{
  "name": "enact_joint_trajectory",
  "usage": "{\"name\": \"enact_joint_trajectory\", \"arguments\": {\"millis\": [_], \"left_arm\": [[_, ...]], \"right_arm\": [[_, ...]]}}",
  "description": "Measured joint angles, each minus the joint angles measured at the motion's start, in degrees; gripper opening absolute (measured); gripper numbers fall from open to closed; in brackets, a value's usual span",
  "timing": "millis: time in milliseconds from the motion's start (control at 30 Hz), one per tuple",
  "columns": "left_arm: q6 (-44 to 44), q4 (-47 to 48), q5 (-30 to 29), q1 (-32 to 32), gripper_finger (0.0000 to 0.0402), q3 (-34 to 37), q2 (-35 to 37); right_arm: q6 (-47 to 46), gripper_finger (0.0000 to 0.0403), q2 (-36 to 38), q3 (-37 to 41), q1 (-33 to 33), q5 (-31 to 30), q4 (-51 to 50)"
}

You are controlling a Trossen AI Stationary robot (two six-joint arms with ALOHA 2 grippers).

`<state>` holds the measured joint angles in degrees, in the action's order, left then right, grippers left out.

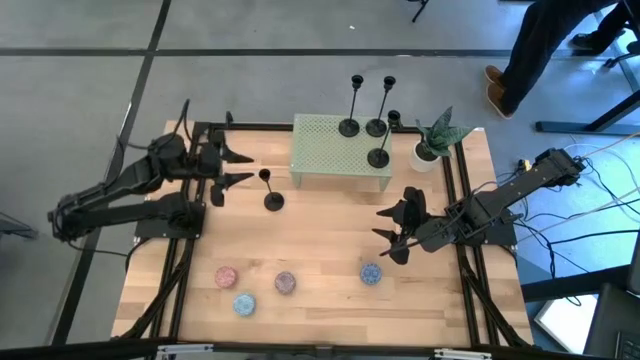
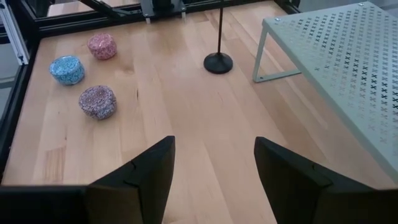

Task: Pick & Place candle stick holders
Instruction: Align the black candle holder with the black candle holder on the shelf

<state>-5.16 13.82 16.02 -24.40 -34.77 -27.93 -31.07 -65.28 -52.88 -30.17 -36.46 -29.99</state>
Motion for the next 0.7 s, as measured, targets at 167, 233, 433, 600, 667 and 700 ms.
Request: {"name": "enact_joint_trajectory", "arguments": {"millis": [167,233,433,600,667,700], "left_arm": [[2.8,0.3,-2.1,0.4,0.0171,4.5,2.5],[3.4,0.6,-2.0,0.4,0.0171,6.1,2.6],[4.1,1.6,-1.7,0.4,0.0171,9.3,2.6],[5.0,4.9,-4.8,0.4,0.0171,10.2,2.6],[5.5,3.9,-4.6,0.4,0.0171,11.3,2.6],[6.0,3.3,-4.5,0.4,0.0171,12.1,2.6]], "right_arm": [[0.0,0.0225,0.0,0.0,0.0,0.0,0.2],[0.0,0.0225,0.0,0.0,0.0,0.0,0.2],[0.0,0.0225,0.0,0.0,0.0,0.0,0.4],[0.0,0.0225,0.0,0.0,0.0,0.0,0.6],[0.0,0.0225,0.0,0.0,0.0,0.0,0.6],[0.1,0.0225,0.0,0.0,0.0,0.0,0.6]]}}
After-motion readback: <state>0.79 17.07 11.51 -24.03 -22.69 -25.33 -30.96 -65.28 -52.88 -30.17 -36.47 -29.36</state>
